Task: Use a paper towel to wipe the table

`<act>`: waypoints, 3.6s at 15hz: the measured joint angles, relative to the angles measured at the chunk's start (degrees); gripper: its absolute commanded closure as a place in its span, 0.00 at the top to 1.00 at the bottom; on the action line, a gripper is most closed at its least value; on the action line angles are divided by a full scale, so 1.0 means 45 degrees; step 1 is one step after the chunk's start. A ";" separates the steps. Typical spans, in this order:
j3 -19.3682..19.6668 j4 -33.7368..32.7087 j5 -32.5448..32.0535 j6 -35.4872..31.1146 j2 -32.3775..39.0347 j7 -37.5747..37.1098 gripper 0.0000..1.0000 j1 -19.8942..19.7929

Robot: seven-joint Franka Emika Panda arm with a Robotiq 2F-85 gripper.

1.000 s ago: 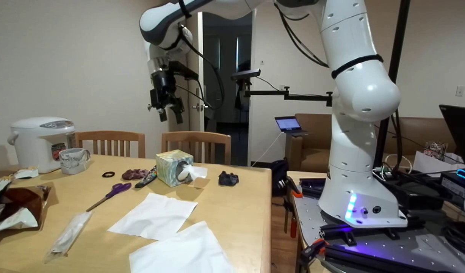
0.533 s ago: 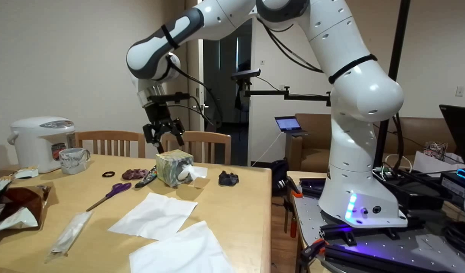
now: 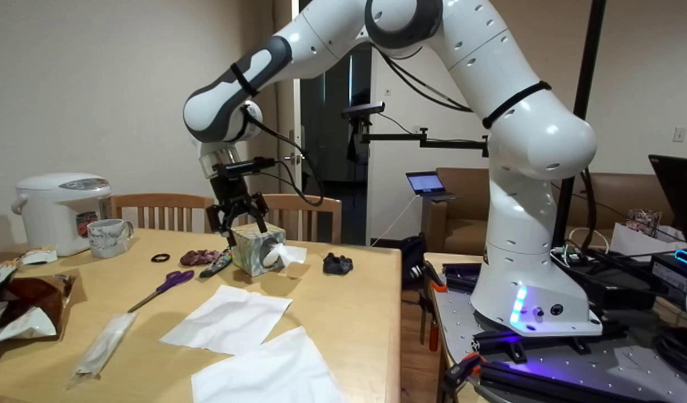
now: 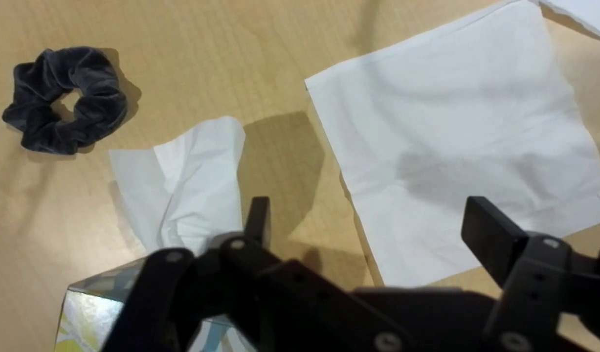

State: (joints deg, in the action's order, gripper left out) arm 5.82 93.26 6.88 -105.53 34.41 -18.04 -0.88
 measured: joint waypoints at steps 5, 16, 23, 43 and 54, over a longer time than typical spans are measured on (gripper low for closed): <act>-0.0308 0.0004 0.0282 -0.0508 -0.0041 0.1395 1.00 -0.0267; -0.0774 0.0008 0.1412 -0.0233 -0.0181 0.3000 1.00 -0.0769; -0.0669 0.0010 0.1232 -0.1106 -0.0138 0.2649 1.00 -0.0656; -0.0891 0.1396 0.0400 -0.5045 0.2530 0.2617 0.68 0.0131; -0.0488 0.2426 0.0029 -0.6134 0.2254 0.2503 0.00 0.0440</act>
State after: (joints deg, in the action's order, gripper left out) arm 3.62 104.18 7.01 -133.14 44.55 -6.78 1.10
